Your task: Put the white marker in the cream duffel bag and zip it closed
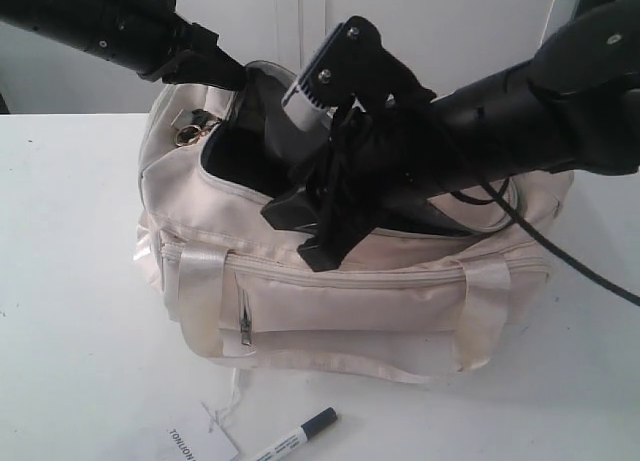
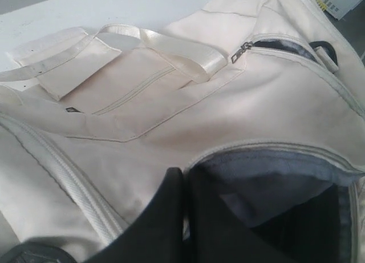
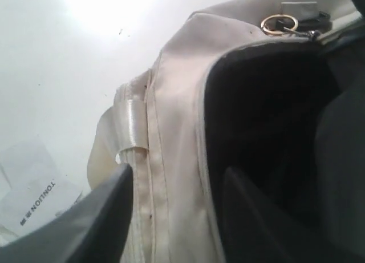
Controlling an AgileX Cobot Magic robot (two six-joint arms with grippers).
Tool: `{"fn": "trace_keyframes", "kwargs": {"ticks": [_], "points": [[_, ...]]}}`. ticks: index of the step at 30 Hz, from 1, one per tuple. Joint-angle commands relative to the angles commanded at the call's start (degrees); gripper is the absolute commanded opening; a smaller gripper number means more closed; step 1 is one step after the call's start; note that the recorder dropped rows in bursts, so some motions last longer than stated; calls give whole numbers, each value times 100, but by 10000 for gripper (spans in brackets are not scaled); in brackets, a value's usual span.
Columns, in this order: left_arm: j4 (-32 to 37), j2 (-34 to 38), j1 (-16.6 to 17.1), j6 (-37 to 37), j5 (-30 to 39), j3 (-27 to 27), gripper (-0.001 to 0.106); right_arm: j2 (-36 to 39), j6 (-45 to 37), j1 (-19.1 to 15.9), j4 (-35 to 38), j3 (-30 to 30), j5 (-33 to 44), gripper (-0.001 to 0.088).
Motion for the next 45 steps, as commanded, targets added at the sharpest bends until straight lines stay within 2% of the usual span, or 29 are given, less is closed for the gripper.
{"fn": "trace_keyframes", "kwargs": {"ticks": [3,6,8,13,15,19,34,45], "points": [[0,0,0,0,0,0,0,194,-157,0,398,0,-49,450],[0,0,0,0,0,0,0,367,-195,0,505,0,84,387],[0,10,0,0,-3,0,0,428,-195,0,553,0,159,317],[0,61,0,0,-115,0,0,466,-195,0,577,0,240,54],[0,61,0,-42,-271,0,0,466,-195,0,577,0,329,0],[0,61,0,-330,-727,0,0,466,-195,0,577,0,535,0],[-380,99,0,-340,-2904,0,0,455,-679,0,577,0,1165,0],[-484,564,0,-353,-3870,0,0,455,-962,0,566,0,1343,0]]}}
